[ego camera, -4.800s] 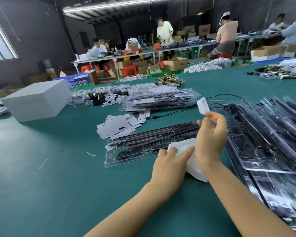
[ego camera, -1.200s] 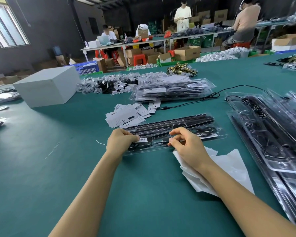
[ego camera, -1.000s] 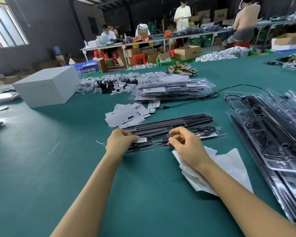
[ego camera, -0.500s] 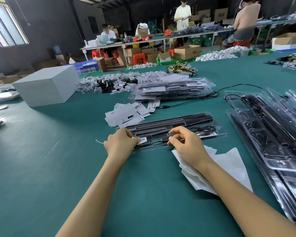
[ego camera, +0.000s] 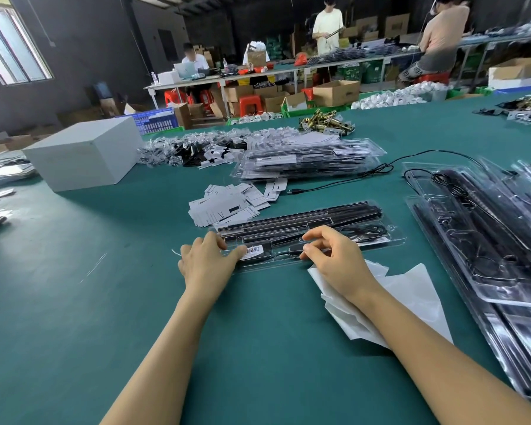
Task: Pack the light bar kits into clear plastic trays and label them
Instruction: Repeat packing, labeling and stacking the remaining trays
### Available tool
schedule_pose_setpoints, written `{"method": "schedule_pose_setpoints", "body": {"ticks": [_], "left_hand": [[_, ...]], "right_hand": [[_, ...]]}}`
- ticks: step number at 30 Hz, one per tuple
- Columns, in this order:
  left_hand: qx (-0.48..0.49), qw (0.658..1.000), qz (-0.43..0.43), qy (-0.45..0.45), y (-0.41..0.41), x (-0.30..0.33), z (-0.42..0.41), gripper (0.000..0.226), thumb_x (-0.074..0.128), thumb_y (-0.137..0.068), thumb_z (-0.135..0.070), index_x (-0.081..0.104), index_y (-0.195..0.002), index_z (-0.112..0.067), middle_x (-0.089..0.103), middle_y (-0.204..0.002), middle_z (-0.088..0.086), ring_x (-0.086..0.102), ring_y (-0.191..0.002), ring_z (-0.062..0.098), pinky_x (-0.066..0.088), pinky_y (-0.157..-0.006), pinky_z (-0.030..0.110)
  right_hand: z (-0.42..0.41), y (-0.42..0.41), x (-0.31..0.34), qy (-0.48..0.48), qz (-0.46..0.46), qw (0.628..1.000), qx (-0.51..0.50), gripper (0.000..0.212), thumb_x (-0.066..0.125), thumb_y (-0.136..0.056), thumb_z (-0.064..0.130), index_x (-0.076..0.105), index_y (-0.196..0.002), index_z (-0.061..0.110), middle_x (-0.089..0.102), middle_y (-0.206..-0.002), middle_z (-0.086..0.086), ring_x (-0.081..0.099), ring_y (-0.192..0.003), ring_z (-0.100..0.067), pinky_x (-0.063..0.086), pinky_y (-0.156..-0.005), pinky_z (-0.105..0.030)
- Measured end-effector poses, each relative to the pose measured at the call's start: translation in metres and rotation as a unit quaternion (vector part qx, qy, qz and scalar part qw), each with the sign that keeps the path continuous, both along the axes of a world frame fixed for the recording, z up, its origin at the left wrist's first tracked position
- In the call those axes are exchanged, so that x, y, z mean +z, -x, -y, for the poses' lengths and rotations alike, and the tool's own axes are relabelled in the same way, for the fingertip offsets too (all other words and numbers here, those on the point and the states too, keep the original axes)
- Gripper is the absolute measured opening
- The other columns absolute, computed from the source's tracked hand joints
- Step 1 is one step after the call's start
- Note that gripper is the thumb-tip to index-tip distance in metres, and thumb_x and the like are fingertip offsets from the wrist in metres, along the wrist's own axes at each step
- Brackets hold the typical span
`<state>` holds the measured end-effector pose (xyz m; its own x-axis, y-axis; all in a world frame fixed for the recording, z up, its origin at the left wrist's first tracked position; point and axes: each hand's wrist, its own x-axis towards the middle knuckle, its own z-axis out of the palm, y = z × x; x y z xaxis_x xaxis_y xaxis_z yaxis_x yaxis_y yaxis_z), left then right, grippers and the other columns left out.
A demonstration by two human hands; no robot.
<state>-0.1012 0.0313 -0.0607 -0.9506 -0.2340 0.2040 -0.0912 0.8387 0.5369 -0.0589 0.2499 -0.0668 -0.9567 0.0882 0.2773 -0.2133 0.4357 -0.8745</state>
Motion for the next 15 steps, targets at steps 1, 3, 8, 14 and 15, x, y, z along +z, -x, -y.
{"method": "schedule_pose_setpoints", "body": {"ticks": [1,3,8,14,15], "left_hand": [[-0.004,0.999,-0.016,-0.037,0.0,-0.003,0.003,0.033,0.064,-0.084,-0.05,0.054,-0.091,-0.019,0.057,-0.095,0.001,0.038,-0.102,0.025,0.029,-0.083,0.034],[-0.008,0.994,-0.04,-0.098,0.0,-0.006,0.007,0.026,0.064,-0.087,-0.042,0.056,-0.091,-0.017,0.061,-0.09,0.004,0.044,-0.105,0.028,0.023,-0.079,0.027],[0.003,0.99,-0.138,0.009,-0.007,-0.008,-0.002,0.019,0.058,-0.092,-0.031,0.067,-0.1,-0.016,0.059,-0.111,0.005,0.041,-0.114,0.031,0.023,-0.086,0.033],[-0.177,0.951,0.005,0.252,-0.026,-0.015,-0.042,0.083,0.002,-0.09,-0.066,0.014,-0.153,-0.014,0.003,-0.162,0.0,-0.009,-0.148,0.018,-0.022,-0.112,0.049],[-0.19,0.948,0.038,0.253,-0.026,-0.018,-0.045,0.085,0.001,-0.088,-0.068,0.005,-0.154,-0.014,-0.004,-0.162,0.002,-0.012,-0.148,0.017,-0.02,-0.114,0.049]], "right_hand": [[0.0,0.0,0.0,-0.002,0.001,1.0,-0.001,0.01,0.059,-0.092,0.012,0.064,-0.099,0.016,0.07,-0.074,0.006,0.062,-0.072,0.003,0.042,-0.065,-0.007],[0.0,-0.001,0.0,-0.002,0.001,1.0,-0.001,0.01,0.058,-0.092,0.013,0.064,-0.099,0.017,0.07,-0.073,0.007,0.062,-0.073,0.002,0.044,-0.066,-0.008],[0.0,-0.001,0.002,-0.003,0.002,1.0,0.0,0.01,0.058,-0.092,0.012,0.064,-0.099,0.017,0.07,-0.073,0.006,0.062,-0.074,0.001,0.044,-0.067,-0.007],[0.0,-0.002,0.002,0.003,-0.002,1.0,-0.002,0.011,0.059,-0.091,0.011,0.064,-0.099,0.016,0.07,-0.072,0.005,0.062,-0.072,0.001,0.042,-0.068,-0.007],[0.0,-0.002,0.002,0.005,-0.001,1.0,-0.003,0.01,0.059,-0.091,0.011,0.064,-0.098,0.016,0.07,-0.072,0.005,0.062,-0.072,0.001,0.042,-0.068,-0.007]]}}
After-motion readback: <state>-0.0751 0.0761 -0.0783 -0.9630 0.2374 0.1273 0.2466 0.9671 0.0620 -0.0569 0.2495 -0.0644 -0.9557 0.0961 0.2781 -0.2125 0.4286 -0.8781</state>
